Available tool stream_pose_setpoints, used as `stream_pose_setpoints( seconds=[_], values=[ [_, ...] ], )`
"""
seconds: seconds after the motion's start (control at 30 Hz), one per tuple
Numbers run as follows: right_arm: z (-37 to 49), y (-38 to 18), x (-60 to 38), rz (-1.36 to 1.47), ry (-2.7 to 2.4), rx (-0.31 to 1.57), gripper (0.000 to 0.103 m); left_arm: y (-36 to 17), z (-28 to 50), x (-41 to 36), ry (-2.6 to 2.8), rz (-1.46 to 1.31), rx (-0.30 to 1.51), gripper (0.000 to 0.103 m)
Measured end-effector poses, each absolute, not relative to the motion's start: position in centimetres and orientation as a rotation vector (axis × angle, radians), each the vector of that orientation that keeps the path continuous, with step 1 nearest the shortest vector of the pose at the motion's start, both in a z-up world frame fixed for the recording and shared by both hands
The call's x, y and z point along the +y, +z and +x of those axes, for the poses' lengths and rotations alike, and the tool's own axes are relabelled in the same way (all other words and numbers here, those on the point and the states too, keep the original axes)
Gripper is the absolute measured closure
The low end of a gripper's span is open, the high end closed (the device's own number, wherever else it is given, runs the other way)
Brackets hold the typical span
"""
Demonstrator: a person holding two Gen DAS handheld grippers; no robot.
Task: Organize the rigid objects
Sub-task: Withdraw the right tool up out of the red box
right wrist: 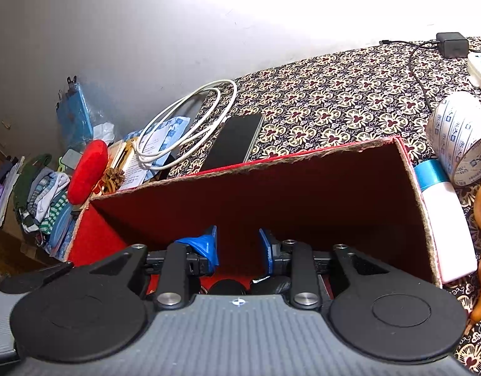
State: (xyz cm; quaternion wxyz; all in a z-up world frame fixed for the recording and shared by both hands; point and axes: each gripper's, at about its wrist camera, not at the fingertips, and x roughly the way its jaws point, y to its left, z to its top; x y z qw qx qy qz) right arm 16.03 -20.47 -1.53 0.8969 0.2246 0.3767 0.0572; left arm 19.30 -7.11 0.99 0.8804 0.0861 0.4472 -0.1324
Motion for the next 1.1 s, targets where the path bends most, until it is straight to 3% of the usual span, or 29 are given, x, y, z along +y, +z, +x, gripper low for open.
stream_pose_setpoints(
  seconds=[1.1],
  values=[
    [14.1,-0.4,-20.0,0.397,0.055,0.647,0.090,1.1,18.5,-7.5,-0.289,0.246,0.861,0.037]
  ],
)
